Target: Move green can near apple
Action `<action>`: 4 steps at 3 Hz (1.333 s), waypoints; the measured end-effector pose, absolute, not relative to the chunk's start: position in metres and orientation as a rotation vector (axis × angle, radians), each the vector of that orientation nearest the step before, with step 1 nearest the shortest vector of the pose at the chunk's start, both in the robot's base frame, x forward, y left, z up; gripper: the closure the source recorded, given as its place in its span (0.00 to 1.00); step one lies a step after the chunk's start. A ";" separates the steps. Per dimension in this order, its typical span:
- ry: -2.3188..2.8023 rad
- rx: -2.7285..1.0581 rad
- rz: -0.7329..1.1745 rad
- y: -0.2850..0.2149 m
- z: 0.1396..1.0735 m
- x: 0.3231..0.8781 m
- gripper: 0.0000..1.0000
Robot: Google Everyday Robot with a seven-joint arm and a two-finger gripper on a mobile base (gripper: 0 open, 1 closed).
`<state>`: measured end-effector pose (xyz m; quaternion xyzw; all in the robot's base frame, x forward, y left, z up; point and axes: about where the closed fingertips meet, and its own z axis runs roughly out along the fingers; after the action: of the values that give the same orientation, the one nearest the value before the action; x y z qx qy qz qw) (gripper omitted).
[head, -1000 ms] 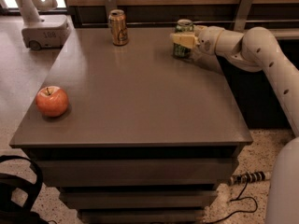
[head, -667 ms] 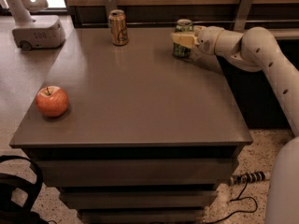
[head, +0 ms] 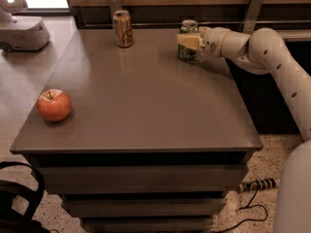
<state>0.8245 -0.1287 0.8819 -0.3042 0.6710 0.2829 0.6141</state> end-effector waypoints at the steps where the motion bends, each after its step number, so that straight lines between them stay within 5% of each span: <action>1: 1.547 -0.701 0.652 -0.129 0.882 0.824 1.00; 4: 1.484 -0.797 0.709 -0.090 0.922 0.760 1.00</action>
Offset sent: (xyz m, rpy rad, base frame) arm -0.0284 0.0210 0.0263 -0.0310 -0.0046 0.0568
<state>0.7600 -0.0902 0.9217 -0.3452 0.6430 0.3071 0.6108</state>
